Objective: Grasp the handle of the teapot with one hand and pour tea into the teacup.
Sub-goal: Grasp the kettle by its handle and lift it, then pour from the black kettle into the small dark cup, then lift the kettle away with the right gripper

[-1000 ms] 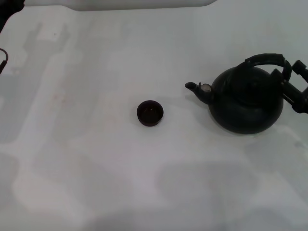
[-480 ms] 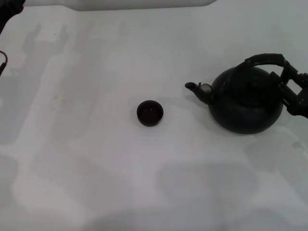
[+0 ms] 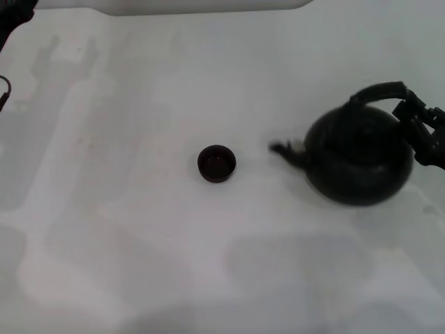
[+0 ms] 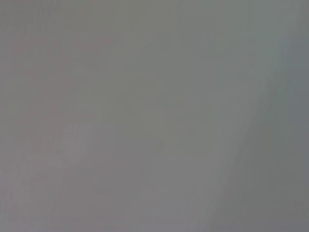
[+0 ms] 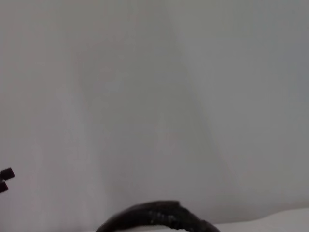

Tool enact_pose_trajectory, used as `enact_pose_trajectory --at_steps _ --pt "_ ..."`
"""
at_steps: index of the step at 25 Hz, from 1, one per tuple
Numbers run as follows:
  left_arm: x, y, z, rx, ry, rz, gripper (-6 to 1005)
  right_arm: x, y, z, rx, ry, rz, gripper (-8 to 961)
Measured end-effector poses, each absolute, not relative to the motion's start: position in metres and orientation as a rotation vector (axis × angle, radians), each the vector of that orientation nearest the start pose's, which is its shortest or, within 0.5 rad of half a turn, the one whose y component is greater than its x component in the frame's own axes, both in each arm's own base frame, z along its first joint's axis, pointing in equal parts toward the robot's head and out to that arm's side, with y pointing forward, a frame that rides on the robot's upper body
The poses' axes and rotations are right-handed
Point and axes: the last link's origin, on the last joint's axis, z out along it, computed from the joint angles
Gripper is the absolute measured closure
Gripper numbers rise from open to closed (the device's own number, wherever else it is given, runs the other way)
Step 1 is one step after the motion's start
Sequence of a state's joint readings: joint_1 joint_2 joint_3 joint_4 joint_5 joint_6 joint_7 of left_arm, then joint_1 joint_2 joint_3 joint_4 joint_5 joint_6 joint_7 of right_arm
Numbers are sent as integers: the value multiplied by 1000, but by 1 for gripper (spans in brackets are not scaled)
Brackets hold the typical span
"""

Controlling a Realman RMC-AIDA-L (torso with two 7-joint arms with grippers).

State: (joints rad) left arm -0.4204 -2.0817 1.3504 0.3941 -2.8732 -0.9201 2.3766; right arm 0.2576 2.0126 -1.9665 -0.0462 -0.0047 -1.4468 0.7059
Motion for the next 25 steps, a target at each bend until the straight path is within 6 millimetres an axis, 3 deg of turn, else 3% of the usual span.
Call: enact_pose_trajectory --at_steps 10,16,25 --pt "-308 375 17 -1595 -853 -990 225 344 249 -16 -1925 775 1028 751" --pt "-309 374 16 -1596 -863 -995 225 324 265 -19 -1971 665 1056 759" --pt "-309 375 14 -1602 -869 -989 225 300 304 -29 -2023 509 958 764"
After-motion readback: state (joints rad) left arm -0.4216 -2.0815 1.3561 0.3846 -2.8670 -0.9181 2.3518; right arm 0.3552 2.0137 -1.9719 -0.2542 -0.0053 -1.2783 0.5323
